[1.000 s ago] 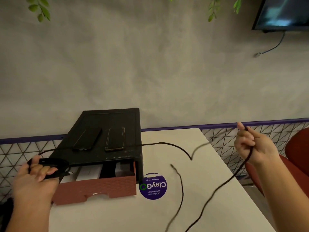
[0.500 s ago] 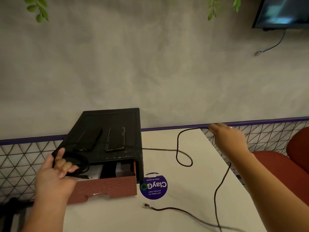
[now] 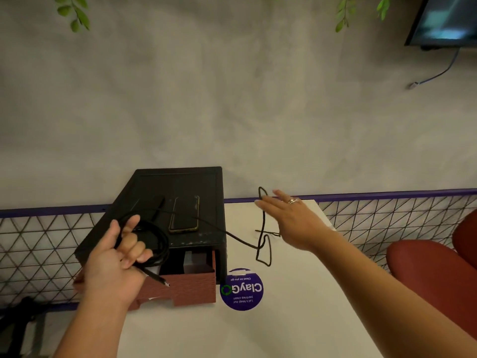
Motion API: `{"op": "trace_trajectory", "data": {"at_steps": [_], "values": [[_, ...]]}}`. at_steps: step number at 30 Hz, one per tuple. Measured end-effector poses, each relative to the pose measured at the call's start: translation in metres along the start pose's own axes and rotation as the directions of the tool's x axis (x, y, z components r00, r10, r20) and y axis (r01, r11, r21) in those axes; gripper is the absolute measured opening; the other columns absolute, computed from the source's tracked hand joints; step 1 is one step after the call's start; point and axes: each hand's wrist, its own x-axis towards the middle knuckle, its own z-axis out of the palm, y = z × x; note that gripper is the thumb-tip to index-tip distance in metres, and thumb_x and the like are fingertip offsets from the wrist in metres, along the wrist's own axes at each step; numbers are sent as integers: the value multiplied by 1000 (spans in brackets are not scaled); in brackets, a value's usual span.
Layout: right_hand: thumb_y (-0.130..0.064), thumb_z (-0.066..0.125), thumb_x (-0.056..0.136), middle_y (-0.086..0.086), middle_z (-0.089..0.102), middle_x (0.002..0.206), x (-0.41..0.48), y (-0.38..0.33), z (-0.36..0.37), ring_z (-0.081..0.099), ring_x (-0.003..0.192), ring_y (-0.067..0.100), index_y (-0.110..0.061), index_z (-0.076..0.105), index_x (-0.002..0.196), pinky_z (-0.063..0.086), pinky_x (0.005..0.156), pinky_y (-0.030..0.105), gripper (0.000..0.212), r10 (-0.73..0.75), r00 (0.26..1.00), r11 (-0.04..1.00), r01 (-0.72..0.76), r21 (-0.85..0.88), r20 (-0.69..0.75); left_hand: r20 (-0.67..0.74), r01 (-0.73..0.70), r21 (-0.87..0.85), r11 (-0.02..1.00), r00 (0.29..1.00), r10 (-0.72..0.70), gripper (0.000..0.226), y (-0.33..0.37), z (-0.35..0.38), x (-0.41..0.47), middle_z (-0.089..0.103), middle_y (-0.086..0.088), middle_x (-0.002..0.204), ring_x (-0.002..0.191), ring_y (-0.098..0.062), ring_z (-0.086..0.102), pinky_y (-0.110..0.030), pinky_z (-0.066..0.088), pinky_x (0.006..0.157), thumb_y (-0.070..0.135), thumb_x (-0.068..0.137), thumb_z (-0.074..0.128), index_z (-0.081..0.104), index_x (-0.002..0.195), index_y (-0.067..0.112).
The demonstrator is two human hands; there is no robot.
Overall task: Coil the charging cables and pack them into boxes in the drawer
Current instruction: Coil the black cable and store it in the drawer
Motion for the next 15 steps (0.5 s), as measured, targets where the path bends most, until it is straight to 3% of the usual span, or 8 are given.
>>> {"op": "trace_trajectory", "data": {"at_steps": [3, 6, 9, 12, 15], "values": [[10, 36, 83, -10, 2, 157, -2, -11, 12, 3, 145, 18, -31, 4, 149, 15, 118, 40, 84, 4, 996, 987, -17, 157, 87, 42, 27, 7, 1000, 999, -27, 31, -3, 9, -4, 24, 9, 35, 33, -8, 10, -15, 24, 34, 42, 47, 71, 72, 65, 17], [4, 41, 88, -3, 18, 156, -6, -22, 21, 18, 143, 20, -29, 12, 149, 21, 116, 37, 75, 36, 986, 908, -100, 408, 163, 58, 76, 50, 996, 995, -79, 33, -11, 17, -9, 23, 7, 35, 27, -4, 17, -16, 24, 33, 39, 76, 52, 73, 64, 16], [-12, 47, 92, -3, 32, 151, -11, -38, 22, 28, 138, 17, -32, 22, 146, 27, 110, 34, 64, 5, 975, 754, -150, 639, 224, 85, 131, 98, 987, 986, -140, 39, -22, 28, -15, 21, 7, 36, 26, -1, 19, -17, 22, 32, 37, 81, 46, 72, 68, 12], [-25, 51, 94, -7, 38, 146, -18, -58, 16, 35, 131, 11, -36, 21, 145, 29, 98, 24, 61, -31, 983, 651, -119, 750, 183, 148, 192, 133, 972, 966, -212, 40, -32, 43, -23, 21, 10, 36, 26, -2, 19, -18, 22, 32, 37, 78, 47, 73, 66, 11], [-24, 51, 95, -16, 44, 134, -22, -77, 10, 40, 122, 1, -35, 25, 144, 32, 93, 14, 56, -49, 996, 510, -35, 860, 70, 207, 253, 157, 955, 937, -282, 42, -40, 58, -30, 21, 9, 35, 26, -3, 20, -18, 23, 32, 39, 78, 46, 73, 69, 8]]}}
